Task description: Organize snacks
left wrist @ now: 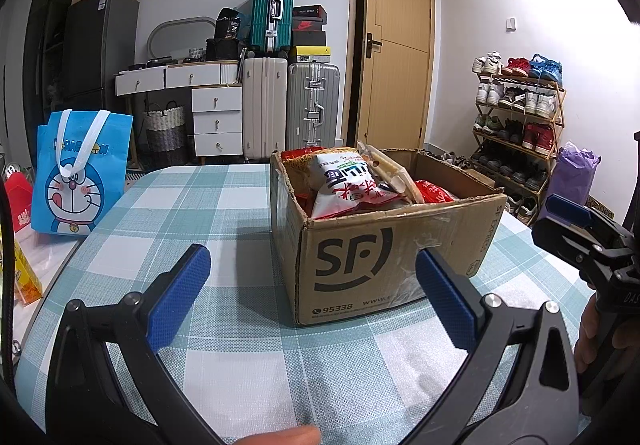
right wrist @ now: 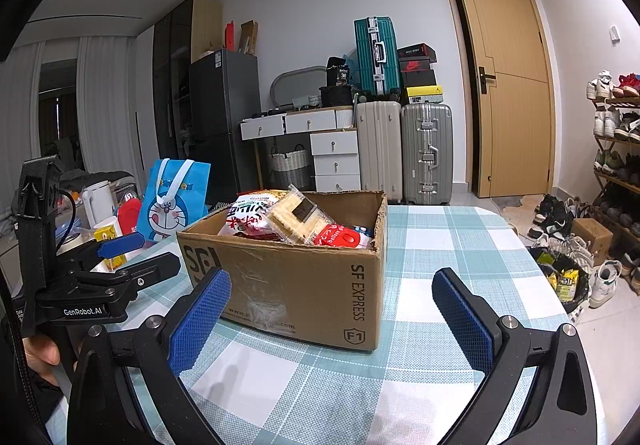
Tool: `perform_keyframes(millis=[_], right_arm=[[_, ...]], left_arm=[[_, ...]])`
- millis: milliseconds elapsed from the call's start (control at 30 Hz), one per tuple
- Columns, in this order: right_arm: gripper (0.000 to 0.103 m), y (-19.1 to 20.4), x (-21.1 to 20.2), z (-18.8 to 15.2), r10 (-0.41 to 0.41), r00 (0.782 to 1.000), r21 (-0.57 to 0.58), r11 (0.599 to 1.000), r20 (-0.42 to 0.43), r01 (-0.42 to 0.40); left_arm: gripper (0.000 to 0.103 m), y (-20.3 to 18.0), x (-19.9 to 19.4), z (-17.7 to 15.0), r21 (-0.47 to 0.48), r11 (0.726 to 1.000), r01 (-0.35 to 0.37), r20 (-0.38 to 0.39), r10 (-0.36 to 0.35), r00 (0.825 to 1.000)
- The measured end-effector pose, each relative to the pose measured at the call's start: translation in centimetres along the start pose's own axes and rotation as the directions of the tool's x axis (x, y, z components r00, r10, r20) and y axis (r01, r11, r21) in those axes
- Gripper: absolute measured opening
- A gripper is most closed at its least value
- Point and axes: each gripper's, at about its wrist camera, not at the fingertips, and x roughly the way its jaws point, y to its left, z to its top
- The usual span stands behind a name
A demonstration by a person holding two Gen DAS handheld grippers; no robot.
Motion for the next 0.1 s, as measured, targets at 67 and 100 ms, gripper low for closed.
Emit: perform_keyframes(millis=[67, 100], right_arm=[[0.103, 0.04, 0.01, -0.02, 0.001, 1.0, 0.0, 1.0, -0.001, -0.001], [0.103, 0.04, -0.01, -0.02, 0.0, 1.0, 0.0, 1.0, -0.001, 0.0]], left_arm=[[0.102, -0.03, -0.03, 0.0, 0.0, 1.0, 0.001, 0.003, -0.001, 1.0], [0.102, -0.04, -0.01, -0.01, 0.0, 1.0, 0.001, 0.003, -0.001, 1.0]])
